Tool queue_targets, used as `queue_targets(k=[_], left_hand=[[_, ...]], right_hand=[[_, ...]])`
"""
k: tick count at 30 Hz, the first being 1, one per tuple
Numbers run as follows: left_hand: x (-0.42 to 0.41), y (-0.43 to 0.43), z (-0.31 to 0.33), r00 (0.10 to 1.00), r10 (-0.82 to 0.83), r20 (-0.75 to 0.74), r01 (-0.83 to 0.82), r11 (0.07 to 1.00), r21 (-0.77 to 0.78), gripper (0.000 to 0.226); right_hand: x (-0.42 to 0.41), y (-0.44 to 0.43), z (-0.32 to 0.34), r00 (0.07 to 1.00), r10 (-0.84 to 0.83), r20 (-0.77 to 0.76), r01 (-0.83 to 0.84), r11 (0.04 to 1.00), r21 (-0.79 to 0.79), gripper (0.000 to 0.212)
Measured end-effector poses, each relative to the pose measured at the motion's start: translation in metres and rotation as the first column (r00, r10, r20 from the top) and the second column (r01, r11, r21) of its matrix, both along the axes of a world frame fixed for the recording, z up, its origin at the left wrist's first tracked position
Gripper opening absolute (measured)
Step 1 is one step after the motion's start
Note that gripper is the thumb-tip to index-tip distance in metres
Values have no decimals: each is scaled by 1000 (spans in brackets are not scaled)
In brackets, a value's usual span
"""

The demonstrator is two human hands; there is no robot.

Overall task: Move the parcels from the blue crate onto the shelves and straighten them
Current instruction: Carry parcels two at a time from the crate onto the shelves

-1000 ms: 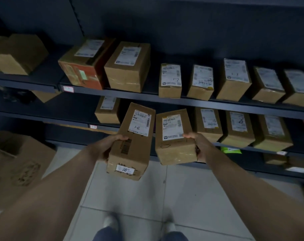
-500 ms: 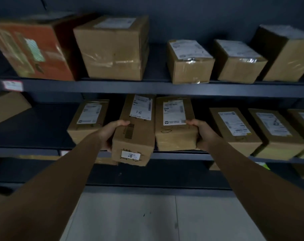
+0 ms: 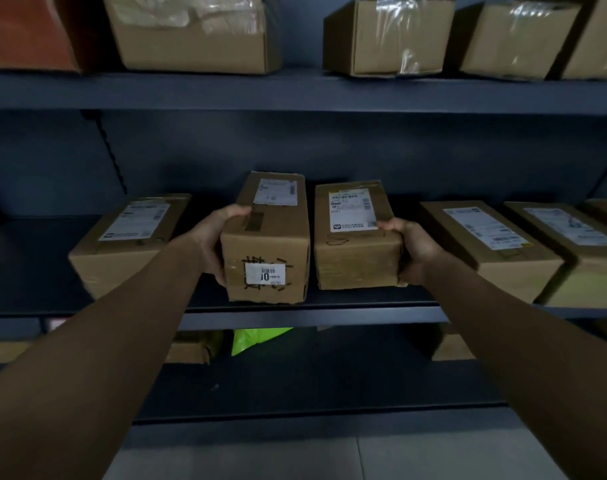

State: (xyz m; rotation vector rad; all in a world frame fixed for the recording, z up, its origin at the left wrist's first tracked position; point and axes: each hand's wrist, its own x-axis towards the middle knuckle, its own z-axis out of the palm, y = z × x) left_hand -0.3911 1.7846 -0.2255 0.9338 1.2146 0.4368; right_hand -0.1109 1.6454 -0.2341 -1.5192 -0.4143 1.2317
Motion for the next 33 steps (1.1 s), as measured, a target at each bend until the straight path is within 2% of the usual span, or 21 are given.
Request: queue_targets(k=[4,9,11,13,14,16,17,19,21,23,24,25,27,28,30,33], left_hand=[[-4,4,-9,1000,-1,23,0,1000,19,73],[-5,9,-9,999,40,8,-40,999,32,61],[-3,7,-8,998,54,16,-55,997,60,50],[-2,4,-4,996,75,44,-80,989,128,41],[-2,2,-1,994,89,57,-98,980,176,39],[-1,-3,5,991,133,9,-128,925,357,43],[-2,-7,7,987,152,-60,-104,866,489,46],[-8,-14,14,959,166,-229,51,693,719,50],[-23,-22,20,912,194,-363,222,510,831,49],[-46,-28,26,804,291,-519,408,367,836,52],[-61,-28,28,703,347,-621,512,359,780,57],[-77,-26,30,583,382,-717,594,401,697,64],[-109,-23,31,393,347,-851,646,555,525,78],[-123,-21,29,343,305,-888,639,617,459,82],[-144,-17,21,328,231,-916,630,669,394,84],[-158,-11,3,409,183,-894,679,594,432,76]], right_hand=[[-6,5,-11,999,-28,-16,28,1000,1,48],[-12,11,-11,997,-78,-17,79,996,48,38],[-14,15,-9,992,-119,42,116,991,65,35],[-19,18,-8,961,-220,170,206,974,93,33],[-23,19,-6,914,-282,292,256,959,124,36],[-38,19,0,738,-331,588,245,944,223,40],[-50,19,5,654,-329,681,181,942,281,41],[-77,21,13,553,-278,785,7,944,329,43],[-106,23,20,487,-155,860,-193,941,279,52],[-130,25,22,363,27,931,-371,921,118,67],[-140,25,23,287,101,952,-414,910,28,75],[-147,25,22,230,158,960,-432,901,-45,81],[-157,26,20,153,238,959,-434,888,-151,87],[-161,27,19,118,265,957,-423,885,-193,88],[-168,31,15,42,309,950,-392,880,-268,87],[-176,35,11,-7,330,944,-358,880,-311,82]])
